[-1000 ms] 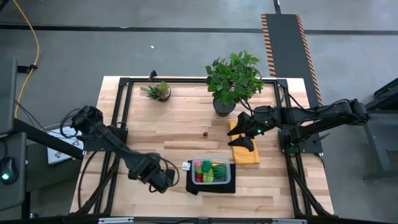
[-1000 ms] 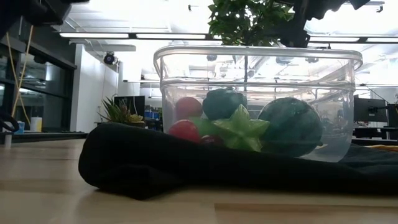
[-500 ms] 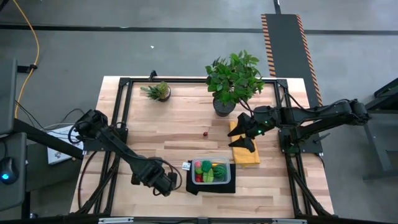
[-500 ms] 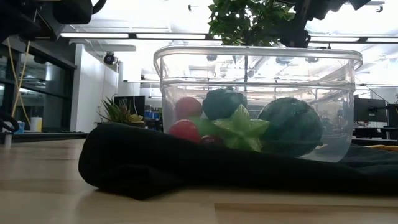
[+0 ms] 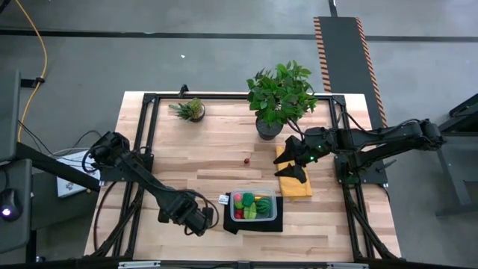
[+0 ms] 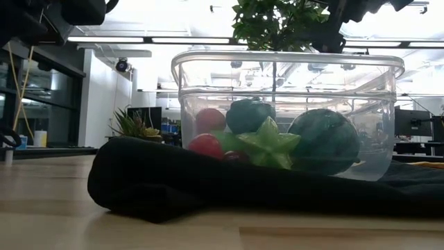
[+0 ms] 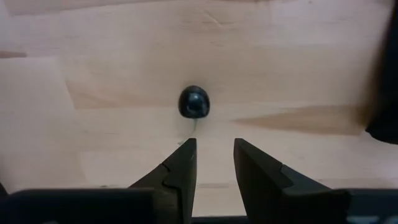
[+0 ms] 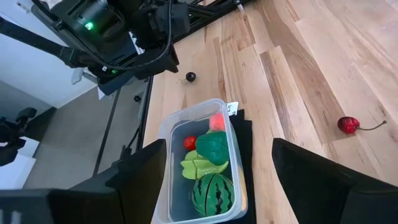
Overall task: Pick and placing Produce into tupperware
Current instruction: Put the black cherry into the transparent bin
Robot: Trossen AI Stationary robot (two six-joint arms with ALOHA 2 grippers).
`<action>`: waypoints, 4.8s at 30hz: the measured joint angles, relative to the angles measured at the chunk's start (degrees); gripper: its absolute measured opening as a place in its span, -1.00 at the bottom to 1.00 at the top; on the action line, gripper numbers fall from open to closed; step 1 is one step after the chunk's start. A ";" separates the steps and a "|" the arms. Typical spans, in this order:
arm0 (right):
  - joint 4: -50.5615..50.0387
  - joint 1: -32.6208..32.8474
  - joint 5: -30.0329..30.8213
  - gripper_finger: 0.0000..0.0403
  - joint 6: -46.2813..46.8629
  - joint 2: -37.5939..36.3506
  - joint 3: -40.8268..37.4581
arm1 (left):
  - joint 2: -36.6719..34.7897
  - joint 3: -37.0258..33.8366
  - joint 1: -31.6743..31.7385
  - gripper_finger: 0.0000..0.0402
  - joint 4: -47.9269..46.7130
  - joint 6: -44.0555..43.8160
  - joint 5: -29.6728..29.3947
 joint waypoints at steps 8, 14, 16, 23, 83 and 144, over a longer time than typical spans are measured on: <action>-0.11 0.00 0.00 0.40 0.15 0.00 0.00 | 2.60 0.00 0.00 -0.52 0.78 2.22 0.10; -0.17 0.00 0.00 0.40 0.37 0.01 0.00 | 2.81 0.00 0.00 -0.52 -0.49 2.38 0.02; -0.15 0.00 0.00 0.40 0.41 -0.01 0.00 | 2.81 -0.01 0.00 -0.51 -1.23 2.43 0.02; -0.15 0.00 0.00 0.40 0.44 0.01 0.00 | 2.81 0.00 0.00 -0.21 -1.12 2.51 -0.68; -0.81 0.02 0.07 0.40 0.46 -0.01 0.04 | 8.40 -3.02 -1.14 -0.14 5.39 2.34 -1.69; -0.81 0.00 0.09 0.40 0.48 0.00 0.04 | 8.39 -3.02 -1.14 -0.41 5.89 1.49 -3.00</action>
